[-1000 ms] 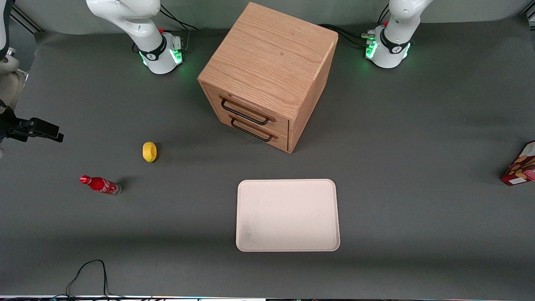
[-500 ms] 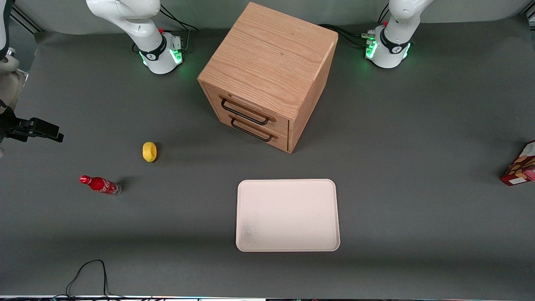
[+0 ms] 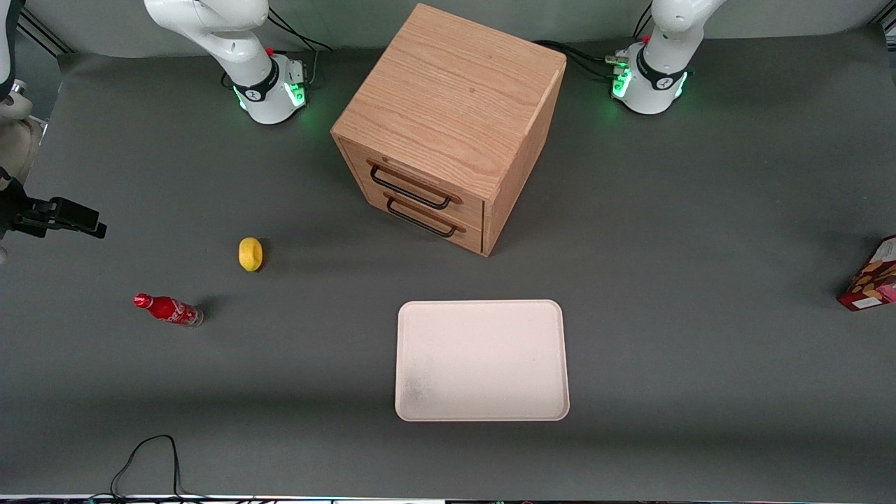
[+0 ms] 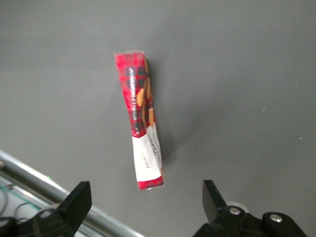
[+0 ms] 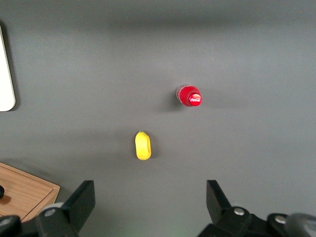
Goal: Place red cookie box on tray
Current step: 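Lower the left gripper and close it on the cookie box end, then lift the cookie box and carry it toward the white tray, then lower the cookie box onto the tray and open the left gripper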
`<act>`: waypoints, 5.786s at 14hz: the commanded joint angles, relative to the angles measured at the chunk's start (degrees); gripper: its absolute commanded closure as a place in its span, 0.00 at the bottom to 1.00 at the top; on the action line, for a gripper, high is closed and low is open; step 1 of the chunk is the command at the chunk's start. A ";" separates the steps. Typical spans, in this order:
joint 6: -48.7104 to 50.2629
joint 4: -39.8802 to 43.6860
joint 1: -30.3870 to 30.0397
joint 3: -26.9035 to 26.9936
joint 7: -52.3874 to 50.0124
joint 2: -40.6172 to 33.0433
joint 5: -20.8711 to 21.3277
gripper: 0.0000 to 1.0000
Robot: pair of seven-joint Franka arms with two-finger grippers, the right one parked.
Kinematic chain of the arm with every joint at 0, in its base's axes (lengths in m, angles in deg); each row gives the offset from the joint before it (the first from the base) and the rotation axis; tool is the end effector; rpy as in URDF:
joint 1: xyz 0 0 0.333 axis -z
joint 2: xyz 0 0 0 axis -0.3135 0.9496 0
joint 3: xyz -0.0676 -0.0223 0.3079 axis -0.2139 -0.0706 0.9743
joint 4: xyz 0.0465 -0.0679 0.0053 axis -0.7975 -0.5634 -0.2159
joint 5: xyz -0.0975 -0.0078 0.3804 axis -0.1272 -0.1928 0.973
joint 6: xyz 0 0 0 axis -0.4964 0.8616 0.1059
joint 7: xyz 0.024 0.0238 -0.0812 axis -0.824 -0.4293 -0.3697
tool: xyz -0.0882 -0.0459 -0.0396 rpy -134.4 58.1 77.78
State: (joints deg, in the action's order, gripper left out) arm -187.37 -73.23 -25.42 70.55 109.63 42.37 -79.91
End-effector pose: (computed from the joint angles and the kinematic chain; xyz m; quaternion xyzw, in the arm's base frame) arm 0.5192 0.4623 0.3938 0.8971 -0.4402 -0.0294 0.0239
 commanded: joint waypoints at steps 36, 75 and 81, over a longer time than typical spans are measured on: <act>6.70 11.04 -1.05 -0.54 -8.24 0.26 -4.96 1.00; 11.85 25.57 68.56 -3.00 -125.33 5.43 -2.49 1.00; -0.08 19.62 66.71 -2.38 -121.73 12.91 -1.70 1.00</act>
State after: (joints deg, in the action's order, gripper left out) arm -182.54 -50.04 41.87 68.03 -14.07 55.07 -82.43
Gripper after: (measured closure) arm 0.965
